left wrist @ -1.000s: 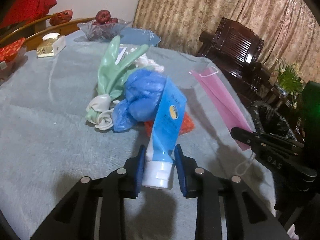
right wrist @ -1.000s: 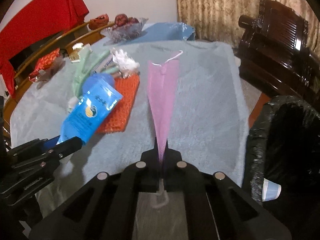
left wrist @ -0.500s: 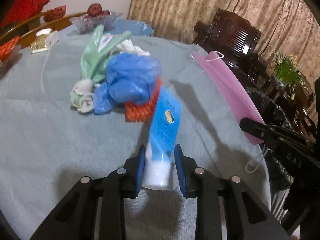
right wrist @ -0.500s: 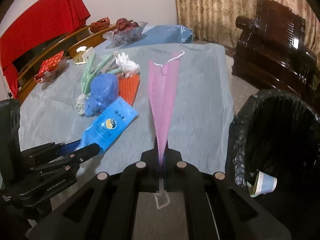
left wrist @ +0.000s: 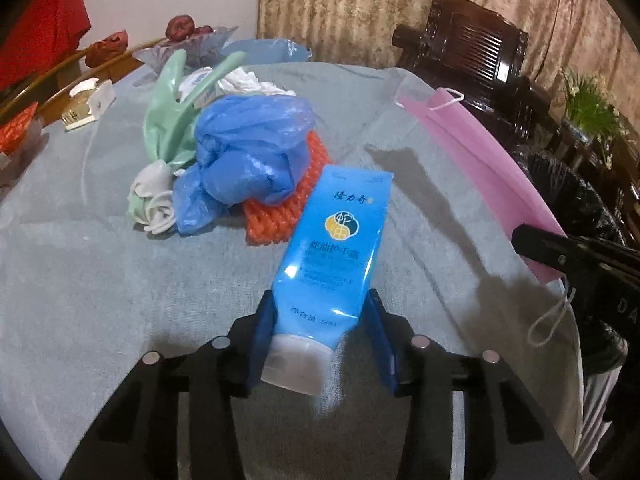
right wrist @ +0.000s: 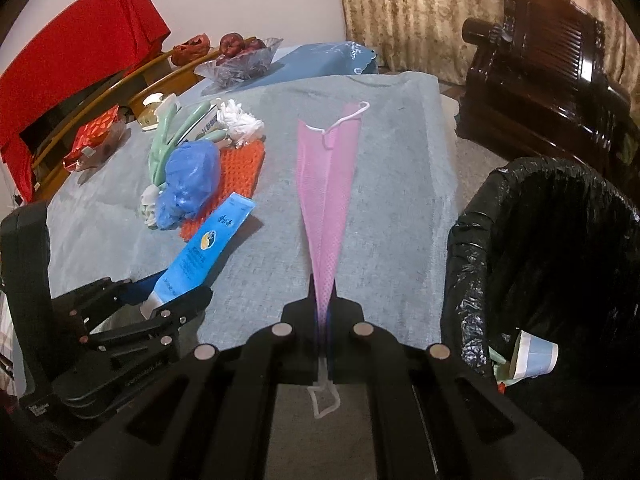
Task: Collect trash
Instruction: 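Grasp the blue tube with the left gripper while the right gripper lifts the pink mask, then carry tube and mask over the black bin and open both grippers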
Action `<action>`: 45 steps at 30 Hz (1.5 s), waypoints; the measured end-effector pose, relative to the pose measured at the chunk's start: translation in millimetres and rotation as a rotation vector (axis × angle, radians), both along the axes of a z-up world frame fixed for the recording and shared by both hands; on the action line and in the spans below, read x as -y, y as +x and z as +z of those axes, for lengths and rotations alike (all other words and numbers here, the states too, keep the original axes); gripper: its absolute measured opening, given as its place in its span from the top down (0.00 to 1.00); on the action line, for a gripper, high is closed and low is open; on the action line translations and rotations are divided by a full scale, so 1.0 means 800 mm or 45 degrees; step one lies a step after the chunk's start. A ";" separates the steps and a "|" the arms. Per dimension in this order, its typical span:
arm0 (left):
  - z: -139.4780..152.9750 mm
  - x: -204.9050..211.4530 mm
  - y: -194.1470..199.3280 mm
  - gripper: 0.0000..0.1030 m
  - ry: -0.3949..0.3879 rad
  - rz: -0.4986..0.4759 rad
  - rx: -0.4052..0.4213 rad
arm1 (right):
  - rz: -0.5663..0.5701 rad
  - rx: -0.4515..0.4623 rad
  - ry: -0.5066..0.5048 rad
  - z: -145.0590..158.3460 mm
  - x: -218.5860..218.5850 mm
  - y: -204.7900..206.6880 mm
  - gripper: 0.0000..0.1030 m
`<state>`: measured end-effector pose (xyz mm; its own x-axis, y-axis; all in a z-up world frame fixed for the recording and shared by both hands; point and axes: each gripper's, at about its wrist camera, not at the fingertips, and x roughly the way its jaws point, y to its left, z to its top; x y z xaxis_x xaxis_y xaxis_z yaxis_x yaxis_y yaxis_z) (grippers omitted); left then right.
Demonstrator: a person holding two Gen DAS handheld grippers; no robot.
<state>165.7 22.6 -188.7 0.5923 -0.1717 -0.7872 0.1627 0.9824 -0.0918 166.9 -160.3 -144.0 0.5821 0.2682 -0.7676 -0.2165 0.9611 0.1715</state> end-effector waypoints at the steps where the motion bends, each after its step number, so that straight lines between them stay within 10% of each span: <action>1: 0.000 -0.001 -0.001 0.57 -0.011 0.005 0.000 | 0.001 0.002 0.002 0.001 0.000 0.000 0.98; 22: 0.099 0.022 -0.008 0.57 -0.115 -0.026 0.222 | -0.064 0.194 0.044 0.080 0.051 -0.027 0.98; 45: 0.153 0.196 -0.002 0.57 -0.233 -0.338 0.350 | -0.410 0.328 -0.021 0.121 0.232 -0.092 0.98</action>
